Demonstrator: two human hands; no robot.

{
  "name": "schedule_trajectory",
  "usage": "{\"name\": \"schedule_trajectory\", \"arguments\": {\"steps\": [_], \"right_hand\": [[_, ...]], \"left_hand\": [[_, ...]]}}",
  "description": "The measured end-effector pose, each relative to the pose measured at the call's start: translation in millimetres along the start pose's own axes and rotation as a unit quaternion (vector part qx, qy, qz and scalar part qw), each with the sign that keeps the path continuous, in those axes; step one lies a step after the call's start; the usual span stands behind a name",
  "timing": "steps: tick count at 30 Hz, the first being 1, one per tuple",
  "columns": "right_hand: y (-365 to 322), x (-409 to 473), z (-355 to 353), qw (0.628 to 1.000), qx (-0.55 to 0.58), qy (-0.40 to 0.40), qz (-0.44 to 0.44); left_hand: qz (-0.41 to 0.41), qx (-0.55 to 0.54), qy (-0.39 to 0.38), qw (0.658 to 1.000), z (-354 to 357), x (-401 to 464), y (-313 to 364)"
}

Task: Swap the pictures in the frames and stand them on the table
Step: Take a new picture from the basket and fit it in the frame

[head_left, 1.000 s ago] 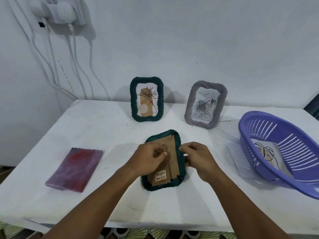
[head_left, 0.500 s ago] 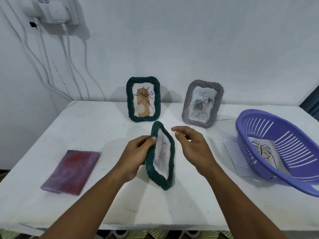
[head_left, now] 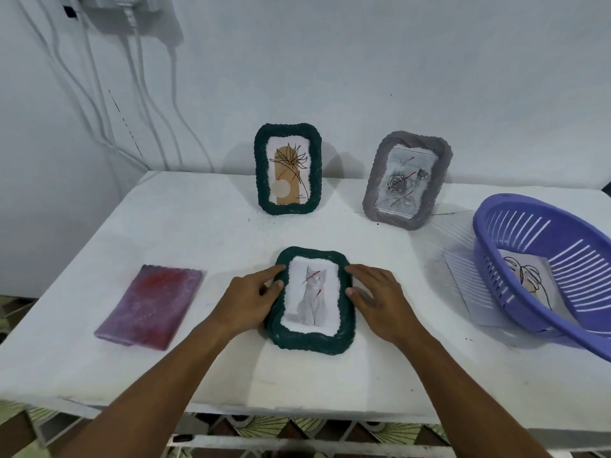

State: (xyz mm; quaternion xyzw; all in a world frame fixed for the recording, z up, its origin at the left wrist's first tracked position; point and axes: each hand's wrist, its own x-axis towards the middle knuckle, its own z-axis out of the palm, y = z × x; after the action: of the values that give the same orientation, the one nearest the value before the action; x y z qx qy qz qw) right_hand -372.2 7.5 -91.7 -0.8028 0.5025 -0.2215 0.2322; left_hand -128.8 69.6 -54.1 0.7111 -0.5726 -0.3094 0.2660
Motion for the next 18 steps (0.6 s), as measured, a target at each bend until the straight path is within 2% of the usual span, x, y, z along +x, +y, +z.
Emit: {"name": "schedule_trajectory", "arguments": {"steps": [3, 10, 12, 15, 18], "right_hand": [[2.4, -0.9, 4.0, 1.000, -0.022, 0.014, -0.012], [3.1, 0.9, 6.9, 0.999, -0.030, 0.016, -0.006], [3.8, 0.5, 7.1, 0.999, -0.029, 0.018, -0.002], [6.0, 0.5, 8.6, 0.999, -0.029, 0.023, -0.002], [6.1, 0.3, 9.5, 0.999, -0.025, 0.028, -0.004]], "left_hand": [[0.013, 0.034, -0.016, 0.999, -1.2, 3.2, -3.5], [0.010, 0.029, -0.010, 0.999, -1.1, 1.8, -13.6], [0.029, 0.099, 0.043, 0.994, -9.3, 0.2, -19.0], [0.024, 0.257, 0.140, 0.956, -27.2, -3.2, -31.7], [-0.048, 0.357, 0.165, 0.918, -40.3, -3.7, -53.3]]}}
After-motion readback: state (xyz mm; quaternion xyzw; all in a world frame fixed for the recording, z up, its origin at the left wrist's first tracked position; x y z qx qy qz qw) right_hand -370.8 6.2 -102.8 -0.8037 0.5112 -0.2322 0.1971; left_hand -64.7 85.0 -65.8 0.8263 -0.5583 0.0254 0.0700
